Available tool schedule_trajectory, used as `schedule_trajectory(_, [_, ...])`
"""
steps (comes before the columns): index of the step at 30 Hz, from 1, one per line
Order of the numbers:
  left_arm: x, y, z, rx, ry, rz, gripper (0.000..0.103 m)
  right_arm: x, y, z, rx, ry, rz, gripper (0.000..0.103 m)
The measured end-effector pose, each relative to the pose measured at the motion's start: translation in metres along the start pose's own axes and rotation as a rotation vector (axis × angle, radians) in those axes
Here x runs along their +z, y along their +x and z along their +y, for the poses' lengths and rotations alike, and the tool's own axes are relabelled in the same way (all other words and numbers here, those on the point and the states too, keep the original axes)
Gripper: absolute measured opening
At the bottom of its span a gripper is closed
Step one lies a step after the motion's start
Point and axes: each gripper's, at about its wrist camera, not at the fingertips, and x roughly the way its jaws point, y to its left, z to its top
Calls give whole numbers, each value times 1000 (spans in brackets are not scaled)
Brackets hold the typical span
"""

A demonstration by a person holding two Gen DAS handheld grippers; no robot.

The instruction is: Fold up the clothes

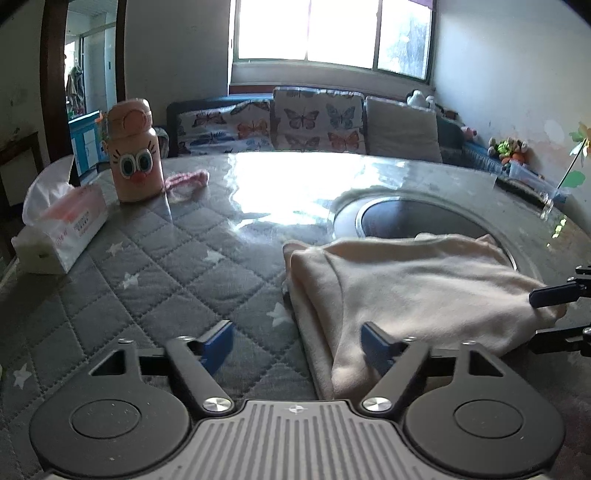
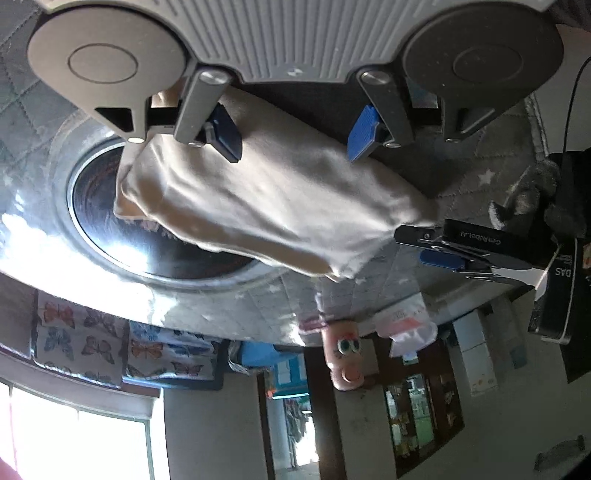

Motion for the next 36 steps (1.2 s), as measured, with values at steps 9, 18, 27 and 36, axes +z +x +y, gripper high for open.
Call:
schedule_trajectory(9, [4,-8,-1,-5,-6,-40,103,0,9,10,29,-19,4,65])
schedule_trajectory(18, [9,-1,-7,-40,-12,-33,103,-10,0,-17,-47,72,25,69])
schedule_trajectory(27, [15,4,-16,-54,-2,-35,103,4,8,-29,-35,97,-6,79])
schedule_trajectory(36, [15,12,-15,-35,-5,-10,103,10,17,-40,-22,128,6,79])
